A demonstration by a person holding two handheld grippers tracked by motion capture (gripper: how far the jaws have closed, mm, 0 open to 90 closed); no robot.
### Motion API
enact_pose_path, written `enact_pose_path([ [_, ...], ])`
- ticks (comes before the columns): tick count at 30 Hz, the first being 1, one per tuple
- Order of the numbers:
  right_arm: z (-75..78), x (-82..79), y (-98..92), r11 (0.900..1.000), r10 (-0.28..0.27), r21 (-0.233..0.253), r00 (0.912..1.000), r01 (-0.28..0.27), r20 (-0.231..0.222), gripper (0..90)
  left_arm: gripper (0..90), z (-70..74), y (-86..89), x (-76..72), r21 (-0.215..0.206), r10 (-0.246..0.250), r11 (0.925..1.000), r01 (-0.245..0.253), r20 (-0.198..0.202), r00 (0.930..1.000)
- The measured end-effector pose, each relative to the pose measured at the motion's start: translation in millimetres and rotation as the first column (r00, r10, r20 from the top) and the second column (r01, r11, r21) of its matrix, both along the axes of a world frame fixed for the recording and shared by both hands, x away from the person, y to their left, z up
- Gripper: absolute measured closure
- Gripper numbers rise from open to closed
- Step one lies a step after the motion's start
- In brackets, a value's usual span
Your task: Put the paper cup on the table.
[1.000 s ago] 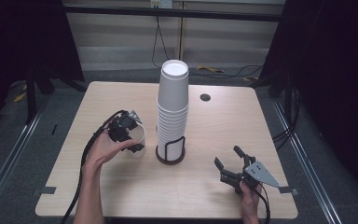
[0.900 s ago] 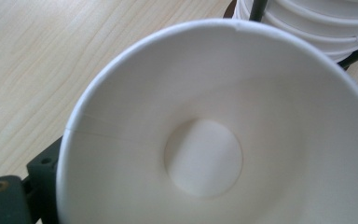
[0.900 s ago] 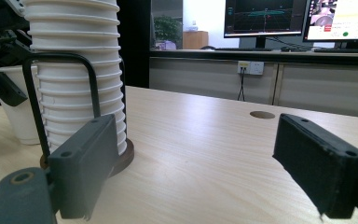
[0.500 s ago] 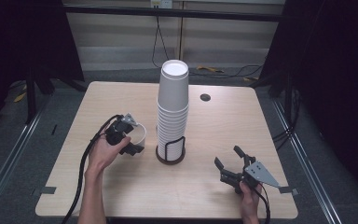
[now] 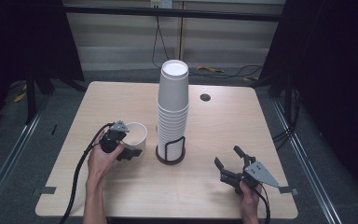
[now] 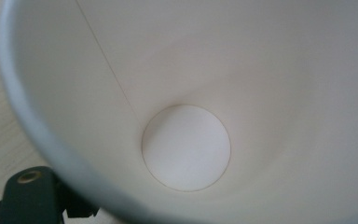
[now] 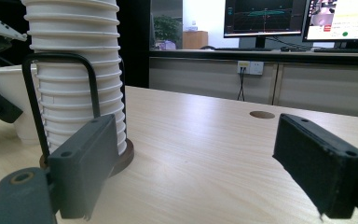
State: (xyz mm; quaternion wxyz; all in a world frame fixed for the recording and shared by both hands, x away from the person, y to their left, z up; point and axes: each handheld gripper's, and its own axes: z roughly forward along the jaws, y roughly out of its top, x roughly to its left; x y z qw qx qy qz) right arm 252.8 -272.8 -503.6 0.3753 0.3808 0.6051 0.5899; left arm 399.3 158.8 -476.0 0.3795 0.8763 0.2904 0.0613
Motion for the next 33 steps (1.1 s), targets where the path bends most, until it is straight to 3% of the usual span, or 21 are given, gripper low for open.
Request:
enact_pose_path([
  [2,0.0,-0.2,0.0,1.0,-0.002,-0.001,1.0,0.002,-0.001,13.5,15.3,-3.3,1.2,-3.8,-0.013,0.013,0.9998,-0.013,-0.004,0.9999],
  [10,0.0,-0.4,0.0,1.0,-0.002,0.0,1.0,0.002,-0.002,13.4,15.3,-6.0,10.0,-16.0,-0.069,0.068,0.9955,-0.065,0.049,0.9965],
  [18,0.0,-0.2,-0.1,1.0,-0.002,-0.001,1.0,0.002,0.0,13.4,15.4,-6.7,17.3,-30.2,-0.094,0.128,0.9885,-0.118,0.1,0.9868],
  [21,0.0,-0.2,-0.1,1.0,-0.002,-0.001,1.0,0.002,-0.001,13.4,15.4,-3.6,18.8,-39.3,-0.139,0.173,0.9783,-0.153,0.146,0.9739],
  [23,0.0,-0.4,0.0,1.0,-0.002,0.0,1.0,0.002,-0.003,13.4,15.6,-3.5,19.6,-43.7,-0.169,0.184,0.9728,-0.158,0.149,0.9715],
  [26,0.0,-0.2,0.0,1.0,-0.002,-0.001,1.0,0.002,-0.001,13.4,15.6,-1.8,16.3,-49.5,-0.172,0.201,0.9698,-0.173,0.158,0.9668],
  [27,0.0,-0.2,0.0,1.0,-0.002,-0.001,1.0,0.002,-0.001,13.5,15.7,-1.3,14.5,-52.1,-0.178,0.197,0.9701,-0.165,0.182,0.9633],
  [31,0.0,-0.3,0.0,1.0,-0.002,-0.001,1.0,0.002,-0.001,13.5,17.0,-2.4,13.1,-61.8,-0.256,0.24,0.9489,-0.185,0.204,0.9491],
  [33,0.0,-0.4,0.0,1.0,-0.003,-0.001,1.0,0.003,-0.002,13.4,16.9,-3.0,12.4,-65.5,-0.247,0.242,0.9505,-0.189,0.205,0.9484],
])
